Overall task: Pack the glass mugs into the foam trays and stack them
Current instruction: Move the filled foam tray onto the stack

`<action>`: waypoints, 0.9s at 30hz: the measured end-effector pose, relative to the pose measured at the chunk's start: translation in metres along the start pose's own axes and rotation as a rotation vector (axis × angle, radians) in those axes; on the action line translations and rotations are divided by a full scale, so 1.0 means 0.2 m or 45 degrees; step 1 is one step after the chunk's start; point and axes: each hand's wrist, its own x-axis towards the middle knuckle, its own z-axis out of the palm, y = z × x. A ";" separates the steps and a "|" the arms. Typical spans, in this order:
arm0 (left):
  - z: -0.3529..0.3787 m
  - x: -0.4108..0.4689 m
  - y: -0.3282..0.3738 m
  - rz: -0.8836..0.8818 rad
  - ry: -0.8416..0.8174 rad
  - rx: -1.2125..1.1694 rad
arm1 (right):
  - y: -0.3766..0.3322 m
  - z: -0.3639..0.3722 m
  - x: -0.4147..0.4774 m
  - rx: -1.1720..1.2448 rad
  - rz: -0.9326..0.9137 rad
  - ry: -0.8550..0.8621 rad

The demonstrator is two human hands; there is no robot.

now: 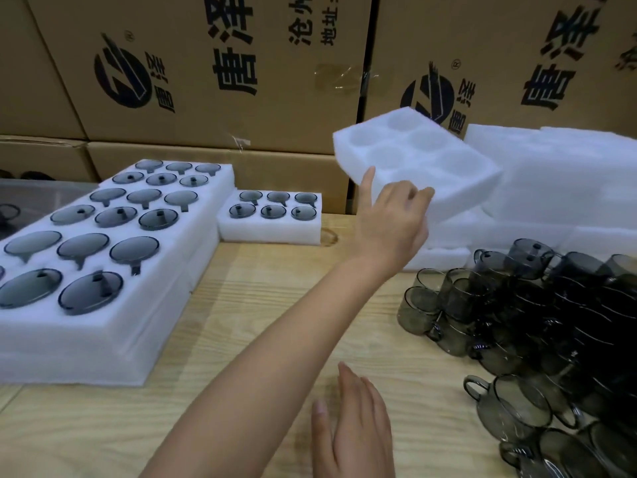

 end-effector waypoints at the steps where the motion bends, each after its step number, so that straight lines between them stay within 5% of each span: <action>1: -0.07 -0.06 0.03 -0.005 0.089 0.020 | 0.00 0.00 0.00 0.058 0.018 -0.016; 3: -0.20 -0.21 0.07 0.004 0.146 0.095 | 0.02 0.01 -0.01 0.311 0.143 -0.064; 8: -0.49 -0.65 0.11 -0.035 0.105 0.342 | 0.03 -0.06 -0.04 0.894 0.461 0.266; 13: -0.66 -1.08 0.21 -0.152 -0.132 0.364 | 0.05 -0.12 -0.12 1.085 0.520 0.537; 18: -0.74 -1.27 0.41 -0.217 -0.272 0.093 | 0.11 -0.20 -0.25 1.163 0.512 0.366; 22: -0.85 -1.25 0.27 -0.245 -0.016 -0.088 | 0.15 -0.26 -0.30 1.263 0.555 0.209; 27: -0.98 -1.32 -0.09 -1.443 0.312 -0.642 | 0.15 -0.27 -0.33 1.221 0.517 0.027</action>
